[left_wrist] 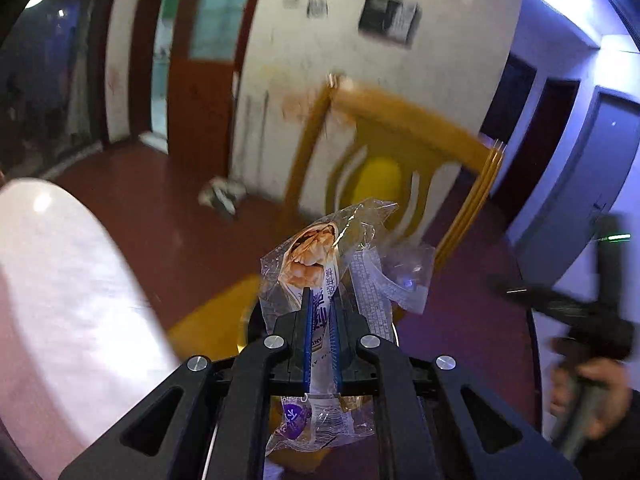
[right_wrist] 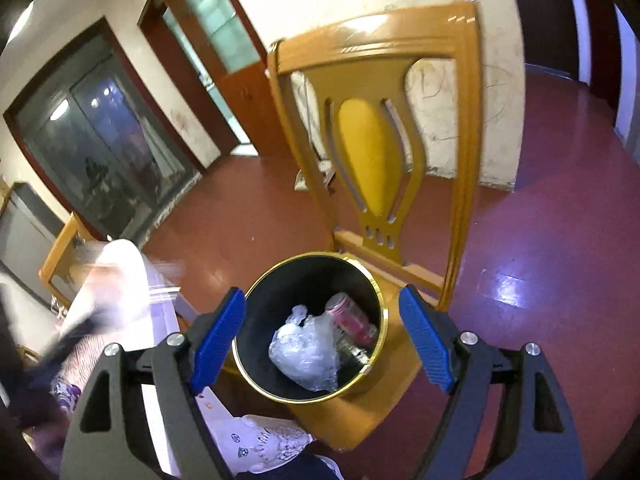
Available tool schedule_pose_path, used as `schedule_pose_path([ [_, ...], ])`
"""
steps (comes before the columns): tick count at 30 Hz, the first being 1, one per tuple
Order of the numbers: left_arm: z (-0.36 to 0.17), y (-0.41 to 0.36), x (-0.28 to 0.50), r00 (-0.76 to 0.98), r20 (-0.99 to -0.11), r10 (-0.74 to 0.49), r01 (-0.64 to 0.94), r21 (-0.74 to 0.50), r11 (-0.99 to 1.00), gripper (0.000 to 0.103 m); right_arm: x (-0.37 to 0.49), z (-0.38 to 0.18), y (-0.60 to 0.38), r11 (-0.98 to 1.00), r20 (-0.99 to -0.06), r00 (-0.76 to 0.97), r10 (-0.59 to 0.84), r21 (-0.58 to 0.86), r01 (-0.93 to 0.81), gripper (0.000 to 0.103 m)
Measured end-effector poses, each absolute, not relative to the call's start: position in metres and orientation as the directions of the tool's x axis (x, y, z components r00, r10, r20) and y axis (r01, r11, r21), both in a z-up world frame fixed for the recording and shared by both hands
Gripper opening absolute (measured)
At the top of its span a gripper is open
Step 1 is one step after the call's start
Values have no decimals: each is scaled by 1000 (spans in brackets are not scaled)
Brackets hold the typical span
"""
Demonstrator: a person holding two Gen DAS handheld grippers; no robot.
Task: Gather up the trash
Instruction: 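Drop the clear snack bag into the black bin with the left tool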
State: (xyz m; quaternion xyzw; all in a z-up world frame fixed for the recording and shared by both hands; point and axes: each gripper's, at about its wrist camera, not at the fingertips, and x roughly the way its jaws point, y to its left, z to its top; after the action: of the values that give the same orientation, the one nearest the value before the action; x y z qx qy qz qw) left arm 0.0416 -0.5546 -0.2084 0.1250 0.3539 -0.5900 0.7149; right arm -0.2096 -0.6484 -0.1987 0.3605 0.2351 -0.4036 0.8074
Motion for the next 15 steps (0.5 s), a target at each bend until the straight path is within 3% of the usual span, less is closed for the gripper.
schedule_pose_path([
  [4, -264, -615, 27, 10, -757, -653, 931, -232, 283, 12, -226, -197, -652, 374, -664, 559, -497, 417, 828, 79],
  [5, -274, -623, 25, 9, -775, -632, 929, -228, 293, 21, -227, -198, -654, 368, -663, 559, -497, 423, 828, 79],
  [6, -283, -628, 25, 14, -789, -614, 925, -223, 308, 42, -230, -198, -654, 365, -661, 562, -496, 428, 827, 79],
  [8, -294, -629, 25, 17, -797, -604, 908, -241, 343, 68, -228, -199, -652, 368, -658, 566, -497, 432, 824, 79],
  [9, -293, -629, 25, 24, -793, -609, 904, -243, 352, 74, -229, -199, -651, 370, -657, 569, -495, 432, 822, 79],
  [15, -261, -614, 24, 57, -744, -666, 911, -234, 339, 76, -220, -194, -644, 395, -642, 599, -479, 451, 800, 79],
])
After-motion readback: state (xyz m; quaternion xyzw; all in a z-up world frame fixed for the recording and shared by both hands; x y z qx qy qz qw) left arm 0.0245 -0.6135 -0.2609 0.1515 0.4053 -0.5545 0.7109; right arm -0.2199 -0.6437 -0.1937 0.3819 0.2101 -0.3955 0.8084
